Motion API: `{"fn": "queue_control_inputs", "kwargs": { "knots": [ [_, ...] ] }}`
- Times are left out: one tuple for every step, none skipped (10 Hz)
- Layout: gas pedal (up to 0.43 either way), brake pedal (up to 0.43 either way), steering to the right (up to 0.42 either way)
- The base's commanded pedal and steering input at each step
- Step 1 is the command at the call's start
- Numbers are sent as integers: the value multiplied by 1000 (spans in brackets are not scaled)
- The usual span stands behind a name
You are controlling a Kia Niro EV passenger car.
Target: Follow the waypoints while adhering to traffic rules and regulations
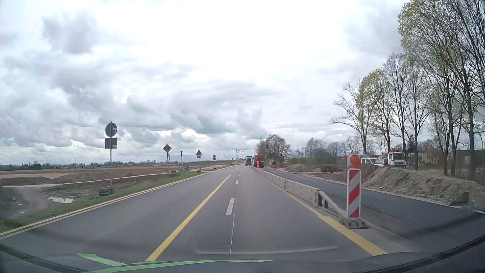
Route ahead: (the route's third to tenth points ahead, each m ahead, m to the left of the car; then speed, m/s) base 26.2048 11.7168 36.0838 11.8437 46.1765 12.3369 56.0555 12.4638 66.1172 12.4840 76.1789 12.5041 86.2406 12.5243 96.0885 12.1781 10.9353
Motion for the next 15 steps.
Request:
{"fn": "queue_control_inputs", "kwargs": {
  "knots": [
    [39,0,-1],
    [28,0,-1],
    [20,0,-1],
    [8,0,-1],
    [8,0,-1],
    [0,0,0],
    [0,0,-1],
    [0,0,0],
    [0,0,0],
    [0,0,0],
    [0,0,0],
    [0,0,0],
    [0,0,0],
    [0,0,0],
    [0,0,0]
  ]
}}
